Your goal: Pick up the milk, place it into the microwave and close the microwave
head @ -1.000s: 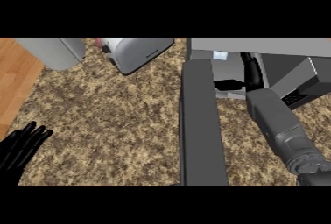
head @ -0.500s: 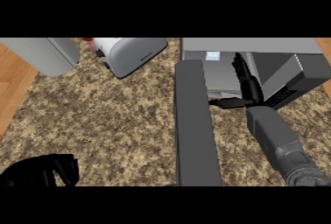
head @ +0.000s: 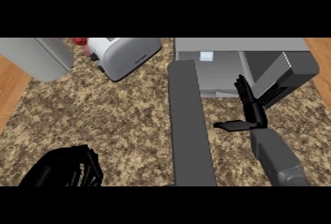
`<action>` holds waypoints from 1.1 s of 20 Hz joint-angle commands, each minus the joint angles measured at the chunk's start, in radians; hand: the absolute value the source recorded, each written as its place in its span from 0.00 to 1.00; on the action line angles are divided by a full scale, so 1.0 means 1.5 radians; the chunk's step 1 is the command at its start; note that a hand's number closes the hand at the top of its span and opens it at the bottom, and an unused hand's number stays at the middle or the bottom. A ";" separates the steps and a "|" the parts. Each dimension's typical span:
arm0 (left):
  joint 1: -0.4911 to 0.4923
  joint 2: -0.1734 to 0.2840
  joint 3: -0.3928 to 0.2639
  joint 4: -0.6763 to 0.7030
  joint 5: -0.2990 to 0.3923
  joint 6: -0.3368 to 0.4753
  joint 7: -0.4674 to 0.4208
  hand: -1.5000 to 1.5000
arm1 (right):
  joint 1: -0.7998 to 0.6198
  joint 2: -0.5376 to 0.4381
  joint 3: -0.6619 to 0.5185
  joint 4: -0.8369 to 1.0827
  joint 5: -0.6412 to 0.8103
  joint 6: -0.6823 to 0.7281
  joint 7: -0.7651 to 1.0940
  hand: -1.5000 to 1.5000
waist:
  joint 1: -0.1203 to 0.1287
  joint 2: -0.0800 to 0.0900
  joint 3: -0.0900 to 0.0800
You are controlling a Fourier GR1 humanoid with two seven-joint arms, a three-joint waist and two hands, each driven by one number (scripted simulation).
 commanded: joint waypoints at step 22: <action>-0.331 -0.001 -0.311 0.544 -0.185 0.268 -0.170 1.00 | 0.469 -0.074 0.087 -0.525 -0.069 0.150 0.018 0.00 | -0.035 0.003 -0.002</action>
